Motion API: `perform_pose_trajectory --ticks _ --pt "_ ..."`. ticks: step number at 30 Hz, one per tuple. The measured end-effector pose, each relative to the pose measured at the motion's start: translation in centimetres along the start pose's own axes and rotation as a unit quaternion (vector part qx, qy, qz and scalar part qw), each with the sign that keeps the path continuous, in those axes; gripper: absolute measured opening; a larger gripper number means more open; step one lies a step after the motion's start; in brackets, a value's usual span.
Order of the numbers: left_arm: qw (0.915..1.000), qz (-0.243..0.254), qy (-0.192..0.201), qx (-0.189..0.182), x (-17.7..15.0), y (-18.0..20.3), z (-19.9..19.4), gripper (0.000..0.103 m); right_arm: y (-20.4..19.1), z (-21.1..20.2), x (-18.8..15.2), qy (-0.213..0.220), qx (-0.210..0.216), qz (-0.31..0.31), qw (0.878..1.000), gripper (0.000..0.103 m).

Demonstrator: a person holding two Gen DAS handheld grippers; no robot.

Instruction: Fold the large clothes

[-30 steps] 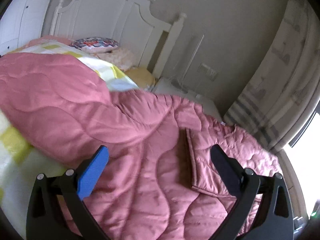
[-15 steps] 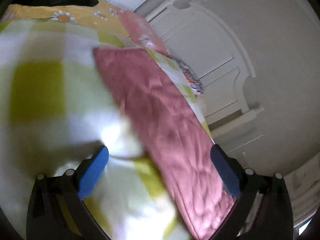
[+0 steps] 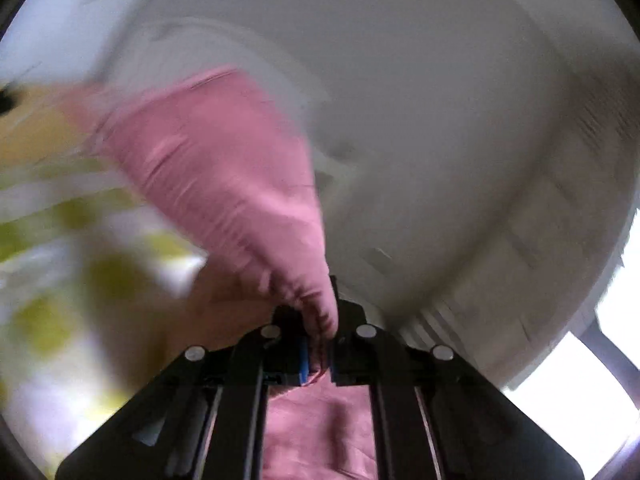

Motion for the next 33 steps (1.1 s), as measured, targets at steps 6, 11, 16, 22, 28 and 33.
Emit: perform_pose_trajectory --ticks 6,11,16,22,28,33 --pt "0.9637 0.201 -0.165 -0.058 -16.5 12.6 5.7 0.061 0.1 0.0 0.1 0.002 0.008 0.006 1.000 0.095" --pt "0.9578 0.218 -0.186 -0.022 -22.8 10.0 6.2 0.096 0.3 0.0 0.0 0.004 0.020 0.014 1.000 0.095" --pt "0.9776 0.166 -0.126 0.032 -19.6 4.2 3.5 0.096 0.3 0.1 0.1 0.004 0.022 0.016 1.000 0.095" --pt "0.9842 0.073 -0.005 0.161 -13.5 -5.3 -0.3 0.100 0.3 0.2 0.1 0.005 0.020 0.016 1.000 0.095" --pt "0.9818 0.034 -0.011 0.186 -12.7 -7.3 0.2 0.100 0.9 -2.4 1.4 0.041 0.084 0.085 0.992 0.095" --pt "0.9795 0.090 -0.026 0.178 -14.0 -5.1 1.0 0.101 -1.2 -4.2 6.8 0.066 0.074 0.057 0.993 0.095"
Point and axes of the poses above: each gripper's, at about its wrist camera, not at the fingertips, and z roughly the way its jaws point, y to its right, x to its top, the point moved 7 cm from there along z, roughly the way its jaws point, and after that the axes turned 9 degrees about -z, right-handed, at the moved point
